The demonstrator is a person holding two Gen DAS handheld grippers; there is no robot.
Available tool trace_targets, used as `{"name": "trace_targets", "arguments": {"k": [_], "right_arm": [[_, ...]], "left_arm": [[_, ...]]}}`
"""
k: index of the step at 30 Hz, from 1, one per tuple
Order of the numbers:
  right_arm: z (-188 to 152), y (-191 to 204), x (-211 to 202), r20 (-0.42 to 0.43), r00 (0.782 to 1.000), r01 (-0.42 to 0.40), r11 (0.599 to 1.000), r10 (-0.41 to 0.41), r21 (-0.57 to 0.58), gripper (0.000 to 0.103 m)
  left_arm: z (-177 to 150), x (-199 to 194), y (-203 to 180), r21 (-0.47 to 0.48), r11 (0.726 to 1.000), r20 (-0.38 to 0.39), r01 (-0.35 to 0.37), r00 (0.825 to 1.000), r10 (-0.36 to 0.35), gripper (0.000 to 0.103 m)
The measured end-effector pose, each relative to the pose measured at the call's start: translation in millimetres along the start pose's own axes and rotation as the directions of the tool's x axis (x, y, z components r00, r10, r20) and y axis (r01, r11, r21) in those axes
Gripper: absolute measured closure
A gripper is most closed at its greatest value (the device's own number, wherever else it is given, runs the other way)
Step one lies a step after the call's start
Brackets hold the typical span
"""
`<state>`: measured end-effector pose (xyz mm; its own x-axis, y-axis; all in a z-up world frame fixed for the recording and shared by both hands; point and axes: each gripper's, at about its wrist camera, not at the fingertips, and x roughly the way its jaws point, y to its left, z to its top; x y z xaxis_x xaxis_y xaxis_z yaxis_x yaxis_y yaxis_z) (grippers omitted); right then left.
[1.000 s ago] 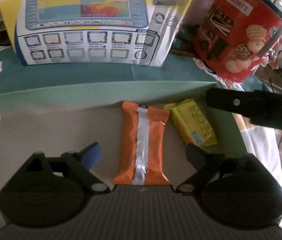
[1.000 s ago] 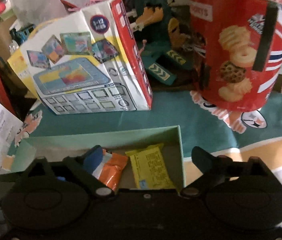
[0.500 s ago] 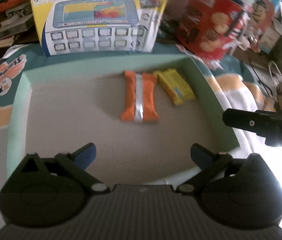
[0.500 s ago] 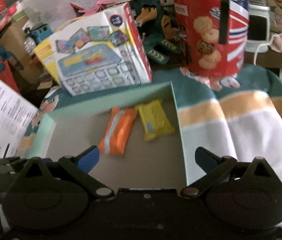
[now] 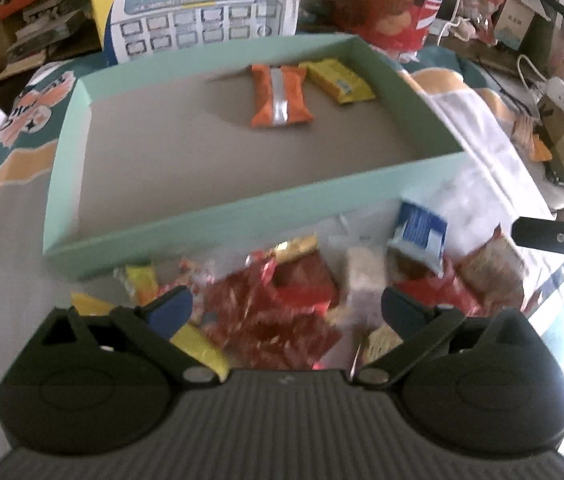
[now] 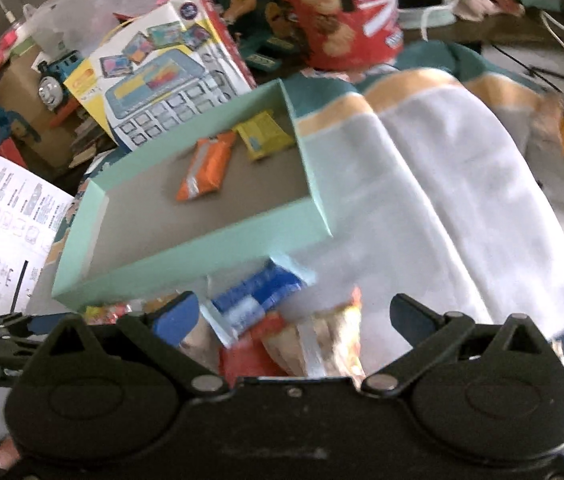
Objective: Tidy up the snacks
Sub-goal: 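Grasp the blue packet with left tool while right tool grasps clear cookie bag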
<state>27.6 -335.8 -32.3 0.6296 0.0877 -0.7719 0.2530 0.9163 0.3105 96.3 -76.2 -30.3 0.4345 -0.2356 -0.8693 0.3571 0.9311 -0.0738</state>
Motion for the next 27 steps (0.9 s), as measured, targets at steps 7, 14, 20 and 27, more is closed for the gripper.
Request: {"name": "trace_targets", "arguments": {"k": [7, 14, 20, 27], "right_arm": [[-21, 1, 7, -0.015, 0.999, 0.028, 0.999, -0.029, -0.032, 0.016], [-29, 17, 22, -0.028, 0.996, 0.086, 0.989, -0.09, -0.124, 0.064], [-32, -8, 6, 0.016, 0.997, 0.076, 0.997, -0.076, 0.016, 0.073], [-36, -39, -1, 0.021, 0.998, 0.059, 0.993, -0.062, 0.106, 0.073]], "left_arm": [[-20, 3, 11, -0.021, 1.0, -0.032, -0.004, 0.999, 0.003, 0.0], [-7, 2, -3, 0.023, 1.0, -0.005, 0.0, 1.0, 0.0, 0.0], [11, 11, -43, 0.12, 0.993, 0.009, 0.019, 1.0, -0.02, 0.0], [39, 36, -98, 0.214, 0.976, 0.01, 0.033, 0.999, -0.036, 0.006]]}}
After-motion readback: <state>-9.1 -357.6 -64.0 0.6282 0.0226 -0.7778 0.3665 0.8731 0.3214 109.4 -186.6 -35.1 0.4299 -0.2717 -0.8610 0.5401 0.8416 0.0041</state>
